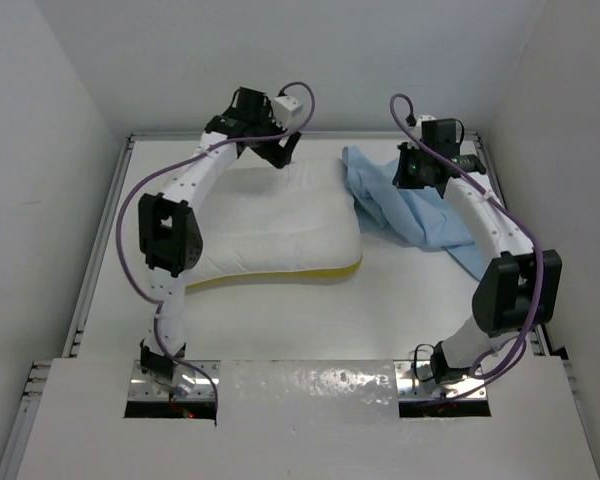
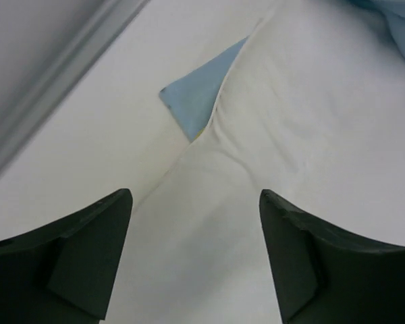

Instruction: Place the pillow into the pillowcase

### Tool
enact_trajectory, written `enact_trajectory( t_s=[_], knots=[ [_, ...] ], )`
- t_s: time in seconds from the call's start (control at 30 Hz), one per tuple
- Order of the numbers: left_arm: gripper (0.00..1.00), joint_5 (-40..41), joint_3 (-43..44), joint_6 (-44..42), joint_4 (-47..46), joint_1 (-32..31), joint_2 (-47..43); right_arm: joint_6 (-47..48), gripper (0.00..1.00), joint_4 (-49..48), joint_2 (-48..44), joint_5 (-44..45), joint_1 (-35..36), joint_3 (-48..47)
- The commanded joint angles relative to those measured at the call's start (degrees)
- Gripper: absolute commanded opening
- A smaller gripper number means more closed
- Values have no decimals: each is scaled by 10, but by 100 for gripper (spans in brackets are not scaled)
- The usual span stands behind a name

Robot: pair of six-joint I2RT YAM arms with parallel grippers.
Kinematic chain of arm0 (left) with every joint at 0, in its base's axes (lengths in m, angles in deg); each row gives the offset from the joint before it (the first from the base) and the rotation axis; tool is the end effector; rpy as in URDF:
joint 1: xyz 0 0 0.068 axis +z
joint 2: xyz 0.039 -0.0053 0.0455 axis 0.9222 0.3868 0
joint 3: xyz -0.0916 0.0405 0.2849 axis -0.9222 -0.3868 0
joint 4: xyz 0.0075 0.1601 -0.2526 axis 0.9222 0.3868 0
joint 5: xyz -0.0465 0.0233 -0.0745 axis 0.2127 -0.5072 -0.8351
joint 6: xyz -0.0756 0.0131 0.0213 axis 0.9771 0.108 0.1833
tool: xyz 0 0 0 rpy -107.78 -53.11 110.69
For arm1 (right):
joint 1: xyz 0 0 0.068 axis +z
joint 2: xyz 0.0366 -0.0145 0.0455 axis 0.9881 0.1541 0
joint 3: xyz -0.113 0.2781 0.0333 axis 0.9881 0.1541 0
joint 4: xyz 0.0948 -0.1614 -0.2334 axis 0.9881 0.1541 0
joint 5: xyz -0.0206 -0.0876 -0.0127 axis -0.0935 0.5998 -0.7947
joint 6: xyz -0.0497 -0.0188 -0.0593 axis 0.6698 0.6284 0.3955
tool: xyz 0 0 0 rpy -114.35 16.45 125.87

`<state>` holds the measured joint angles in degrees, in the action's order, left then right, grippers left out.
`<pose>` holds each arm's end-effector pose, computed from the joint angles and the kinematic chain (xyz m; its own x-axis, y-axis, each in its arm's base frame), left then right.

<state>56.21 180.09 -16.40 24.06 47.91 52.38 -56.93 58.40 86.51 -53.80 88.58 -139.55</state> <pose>0.5532 -0.2121 0.2894 -0.4350 0.5058 -0.7449 0.6828 0.7246 0.0933 0.4268 0.0612 0.3094 -0.6980 0.1687 -0.6959 -0.0054 0.9706 0.2407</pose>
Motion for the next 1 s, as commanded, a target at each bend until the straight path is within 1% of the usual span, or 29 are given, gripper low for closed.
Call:
enact_trajectory(
  t_s=[0.0, 0.03, 0.07, 0.1, 0.13, 0.17, 0.2, 0.23, 0.27, 0.3, 0.33, 0.37, 0.4, 0.43, 0.47, 0.53, 0.57, 0.6, 0.63, 0.7, 0.73, 0.8, 0.83, 0.87, 0.93, 0.97],
  knots=[
    [72, -1, -26, -196, 85, -58, -130, -21, 10, -26, -33, 1, 11, 57],
    [69, 26, -35, -235, 114, -76, -134, -28, 20, -37, -34, 8, 11, 73],
    [67, 48, -66, -283, 141, -110, -136, -29, 28, -48, -35, 5, 11, 86],
    [67, 64, -85, -295, 183, -124, -138, -30, 37, -68, -32, 2, 12, 105],
    [68, 60, -120, -314, 201, -134, -139, -31, 38, -77, -30, -4, 12, 110],
    [71, 52, -135, -319, 218, -151, -140, -29, 38, -81, -27, -13, 13, 114],
    [73, 33, -163, -323, 238, -160, -147, -16, 28, -83, -26, -44, 14, 119],
    [76, 26, -179, -326, 246, -170, -154, -10, 21, -85, -28, -51, 17, 125],
    [78, 25, -197, -332, 247, -195, -173, 7, 15, -93, -34, -49, 20, 148],
    [79, 40, -222, -334, 233, -213, -189, 16, 16, -100, -42, -44, 25, 164],
    [81, 60, -279, -336, 218, -248, -201, 23, 17, -108, -58, -37, 34, 180],
    [83, 104, -307, -334, 197, -265, -215, 30, 18, -120, -64, -32, 38, 207],
    [84, 122, -351, -329, 161, -279, -231, 30, 27, -126, -70, -22, 47, 219],
    [86, 136, -363, -324, 150, -291, -230, 28, 32, -144, -67, -24, 49, 237],
    [87, 141, -369, -315, 122, -291, -222, 23, 35, -155, -64, -31, 50, 244],
    [89, 186, -400, -275, 70, -289, -217, -2, 44, -192, -43, -27, 50, 259],
    [95, 216, -409, -271, 27, -289, -213, -10, 48, -224, -34, -21, 50, 264],
    [100, 225, -428, -266, 8, -289, -212, -21, 51, -242, -22, -11, 50, 264],
    [100, 235, -438, -267, -19, -289, -205, -26, 56, -275, 0, 0, 50, 260],
    [100, 259, -466, -255, -57, -289, -195, -33, 58, -300, 29, 24, 50, 246],
    [100, 287, -476, -250, -94, -288, -188, -30, 58, -303, 59, 43, 50, 224],
    [100, 311, -501, -239, -134, -286, -185, -29, 59, -303, 88, 79, 49, 196],
    [99, 318, -507, -236, -167, -283, -185, -27, 58, -302, 99, 107, 49, 174],
    [97, 321, -514, -230, -181, -280, -185, -23, 58, -302, 119, 116, 46, 166],
    [74, 324, -515, -226, -209, -274, -176, -20, 57, -303, 132, 127, 44, 148],
    [62, 323, -511, -222, -213, -273, -171, -18, 57, -318, 146, 132, 43, 144]
  ],
)
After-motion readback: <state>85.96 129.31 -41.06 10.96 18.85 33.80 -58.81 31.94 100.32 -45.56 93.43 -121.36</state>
